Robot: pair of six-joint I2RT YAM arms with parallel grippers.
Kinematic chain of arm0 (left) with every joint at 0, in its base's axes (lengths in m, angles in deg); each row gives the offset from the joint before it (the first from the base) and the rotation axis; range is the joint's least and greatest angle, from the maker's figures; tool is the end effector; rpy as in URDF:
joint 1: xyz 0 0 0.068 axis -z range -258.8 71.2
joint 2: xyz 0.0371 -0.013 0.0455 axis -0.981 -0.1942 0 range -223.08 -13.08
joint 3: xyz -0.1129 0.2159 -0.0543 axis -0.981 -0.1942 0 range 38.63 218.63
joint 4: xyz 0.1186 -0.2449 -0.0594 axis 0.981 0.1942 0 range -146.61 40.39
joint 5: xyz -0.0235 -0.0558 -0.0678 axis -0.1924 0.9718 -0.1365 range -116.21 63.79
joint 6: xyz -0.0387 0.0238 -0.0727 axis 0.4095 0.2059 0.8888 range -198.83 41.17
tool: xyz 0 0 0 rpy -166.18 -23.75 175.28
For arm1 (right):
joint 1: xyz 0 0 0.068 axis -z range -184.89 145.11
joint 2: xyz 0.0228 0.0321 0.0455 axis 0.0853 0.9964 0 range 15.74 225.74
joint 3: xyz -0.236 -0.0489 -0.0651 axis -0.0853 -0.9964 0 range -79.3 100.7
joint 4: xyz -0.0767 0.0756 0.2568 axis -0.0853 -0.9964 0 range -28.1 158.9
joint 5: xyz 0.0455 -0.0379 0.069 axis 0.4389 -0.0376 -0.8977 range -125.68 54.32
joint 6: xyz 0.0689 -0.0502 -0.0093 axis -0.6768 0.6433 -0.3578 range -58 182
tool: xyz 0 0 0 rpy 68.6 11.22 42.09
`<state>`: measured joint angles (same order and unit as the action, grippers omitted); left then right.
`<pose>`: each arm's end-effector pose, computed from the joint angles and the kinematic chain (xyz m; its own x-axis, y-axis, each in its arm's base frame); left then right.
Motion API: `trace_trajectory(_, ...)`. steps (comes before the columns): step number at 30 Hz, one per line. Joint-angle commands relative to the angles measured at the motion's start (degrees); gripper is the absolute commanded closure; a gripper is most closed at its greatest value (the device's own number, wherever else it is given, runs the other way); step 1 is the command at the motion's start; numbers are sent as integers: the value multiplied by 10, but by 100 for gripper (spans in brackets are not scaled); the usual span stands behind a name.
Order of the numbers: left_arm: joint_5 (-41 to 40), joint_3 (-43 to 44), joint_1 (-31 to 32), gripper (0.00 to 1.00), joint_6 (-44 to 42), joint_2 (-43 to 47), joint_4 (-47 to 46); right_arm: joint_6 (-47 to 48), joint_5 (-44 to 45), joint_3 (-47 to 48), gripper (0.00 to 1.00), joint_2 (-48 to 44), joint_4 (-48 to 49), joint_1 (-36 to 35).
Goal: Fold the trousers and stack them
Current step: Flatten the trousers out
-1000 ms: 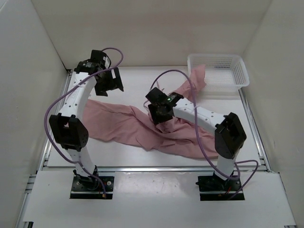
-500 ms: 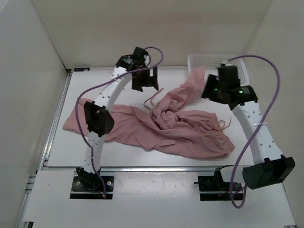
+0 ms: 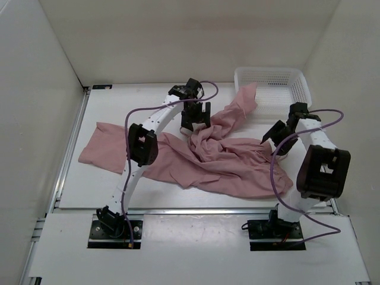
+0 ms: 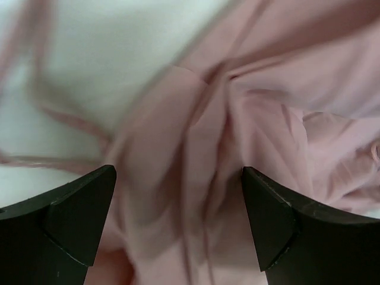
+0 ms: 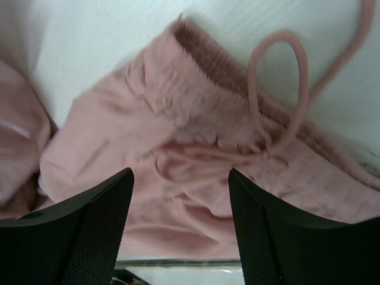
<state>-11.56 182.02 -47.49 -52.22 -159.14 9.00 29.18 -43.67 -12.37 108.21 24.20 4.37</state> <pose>0.4506 -0.2965 0.1584 -0.9706 0.0832 -0.2258 0.1655 0.9118 -0.3759 0.3411 -0.0451 0.1539 -0.7193 0.6612 -0.2132 0.5984 0.7456 0.2932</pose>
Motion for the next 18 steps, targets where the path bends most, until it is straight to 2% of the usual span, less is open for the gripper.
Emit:
trace_trajectory(1, 54, -10, 28, 3, -5, 24, -36, -56, -18, 33, 30, 36, 48, 2)
trace_trajectory(2, 60, -18, 28, 11, -5, 24, -36, -65, -12, 39, 30, 47, 61, 2)
trace_trajectory(3, 65, -18, 28, 37, -5, 24, -42, -83, -12, 39, 30, 72, 68, 2)
trace_trajectory(4, 65, -18, 28, 59, -5, 24, -43, -91, -12, 46, 31, 82, 76, 2)
trace_trajectory(5, 65, -18, 28, 77, -5, 31, -43, -100, -12, 46, 31, 99, 94, 2)
trace_trajectory(6, 65, -18, 28, 89, -5, 37, -43, -115, -12, 46, 31, 106, 104, 2)
trace_trajectory(11, 60, -38, 28, 89, -16, 74, -37, -134, 2, 92, 34, 175, 125, -4)
trace_trajectory(13, 60, -38, 28, 89, -21, 99, -31, -134, 24, 107, 57, 190, 106, -4)
trace_trajectory(14, 60, -38, 22, 89, -21, 107, -31, -129, 32, 107, 73, 190, 101, -4)
trace_trajectory(15, 60, -31, 22, 89, -21, 126, -26, -129, 44, 107, 96, 183, 89, -4)
trace_trajectory(16, 60, -31, 12, 89, -21, 136, -26, -129, 67, 107, 100, 172, 89, -4)
trace_trajectory(18, 69, 2, -12, 89, -21, 161, -26, -129, 87, 85, 100, 122, 89, -4)
